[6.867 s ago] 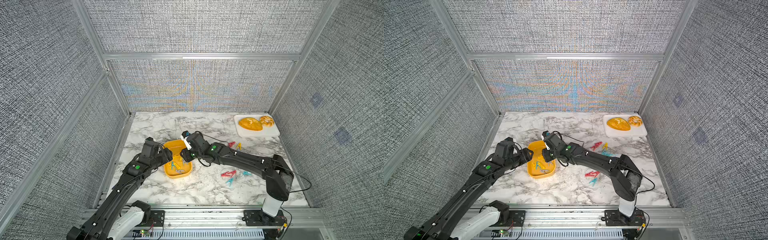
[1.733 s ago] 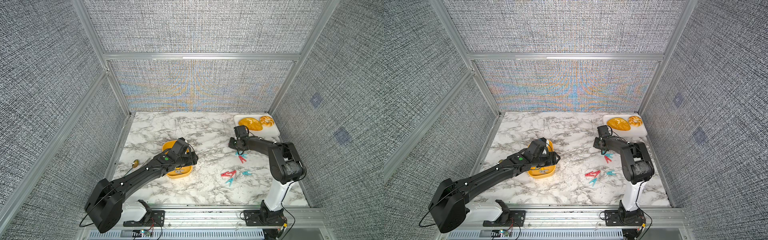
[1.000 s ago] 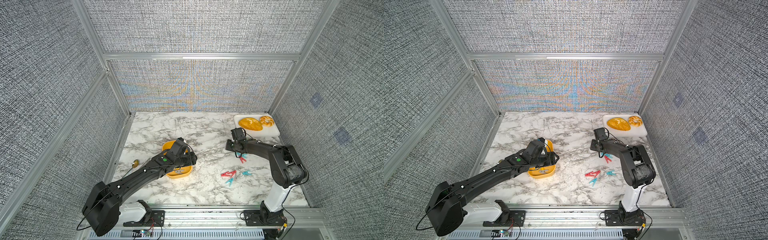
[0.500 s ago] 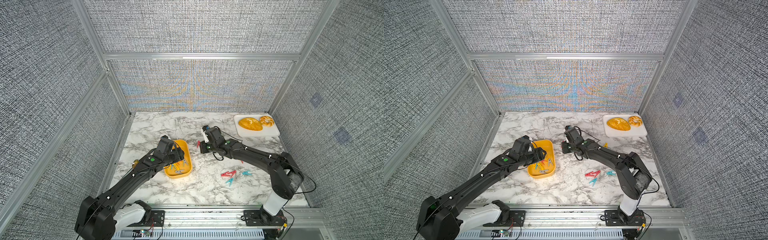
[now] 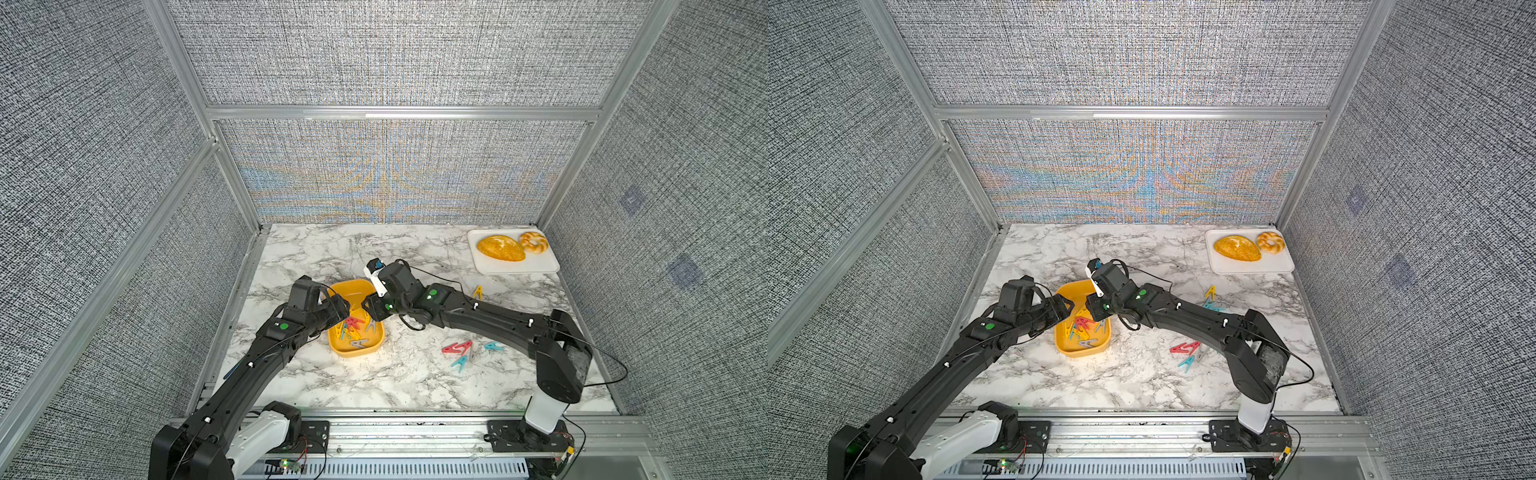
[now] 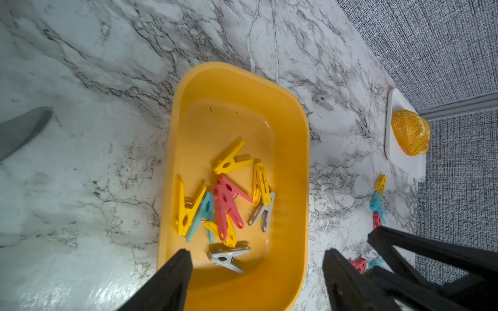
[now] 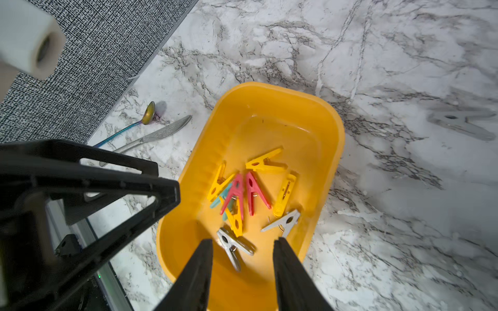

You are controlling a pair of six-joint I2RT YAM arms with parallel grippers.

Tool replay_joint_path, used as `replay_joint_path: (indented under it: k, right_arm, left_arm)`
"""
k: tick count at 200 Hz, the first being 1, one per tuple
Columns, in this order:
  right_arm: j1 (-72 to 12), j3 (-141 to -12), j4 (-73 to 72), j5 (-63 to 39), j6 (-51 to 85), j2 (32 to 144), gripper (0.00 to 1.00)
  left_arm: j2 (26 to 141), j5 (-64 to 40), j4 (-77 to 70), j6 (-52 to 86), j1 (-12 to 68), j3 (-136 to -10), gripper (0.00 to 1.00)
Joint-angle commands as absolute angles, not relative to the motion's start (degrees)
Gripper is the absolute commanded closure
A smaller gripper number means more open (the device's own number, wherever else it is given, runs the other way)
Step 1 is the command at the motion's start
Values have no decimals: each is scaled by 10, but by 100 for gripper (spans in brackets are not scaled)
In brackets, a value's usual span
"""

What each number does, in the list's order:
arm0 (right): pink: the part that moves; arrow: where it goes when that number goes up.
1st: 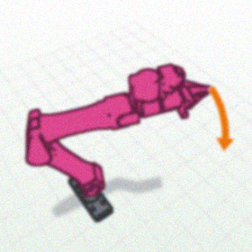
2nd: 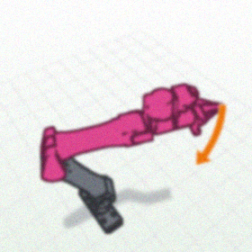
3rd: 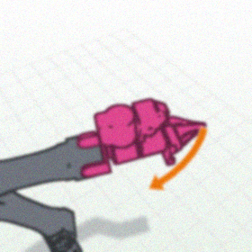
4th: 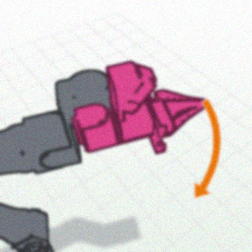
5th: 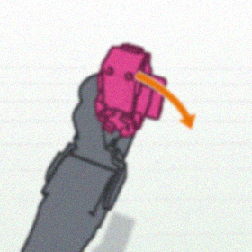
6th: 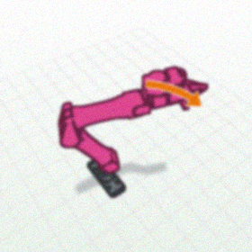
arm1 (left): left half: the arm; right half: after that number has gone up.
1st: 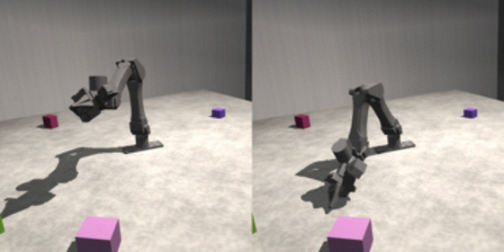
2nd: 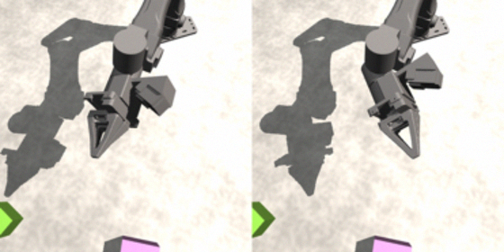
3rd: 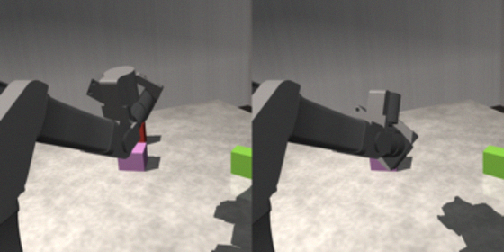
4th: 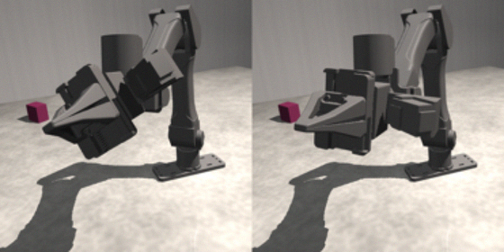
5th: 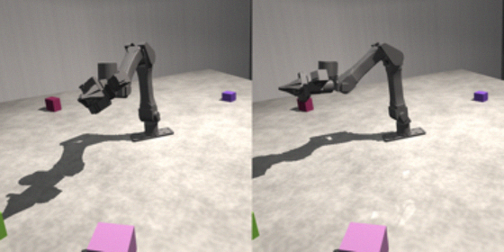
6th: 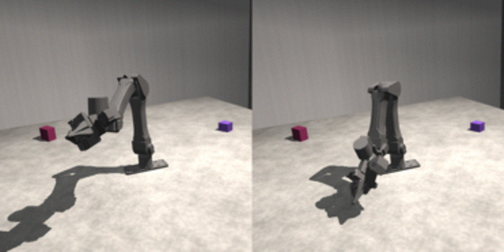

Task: Put the clothespins into the storage box
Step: Place the clothespin in the storage box, then pick up the clothespin from the center of the board.

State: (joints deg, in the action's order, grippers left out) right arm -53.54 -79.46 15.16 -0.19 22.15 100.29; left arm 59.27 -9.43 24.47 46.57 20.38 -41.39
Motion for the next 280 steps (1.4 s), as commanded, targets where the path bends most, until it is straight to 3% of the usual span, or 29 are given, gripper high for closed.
replay_joint_path:
  k: [1,37,105,187,280]
  right_arm:
    - [-534,-781,151,23,215,979,55]
    - [-509,-702,151,52,243,909,57]
    - [-433,-442,182,127,444,692,69]
    - [-368,-239,261,172,558,460,70]
    - [-322,-211,246,154,582,504,69]
  left_arm:
    - [603,-132,233,460,202,-422,19]
    - [628,-147,216,459,234,-433,23]
    - [749,-75,183,472,425,-497,25]
    - [939,-88,121,478,561,-617,28]
    - [956,-82,123,475,576,-637,28]
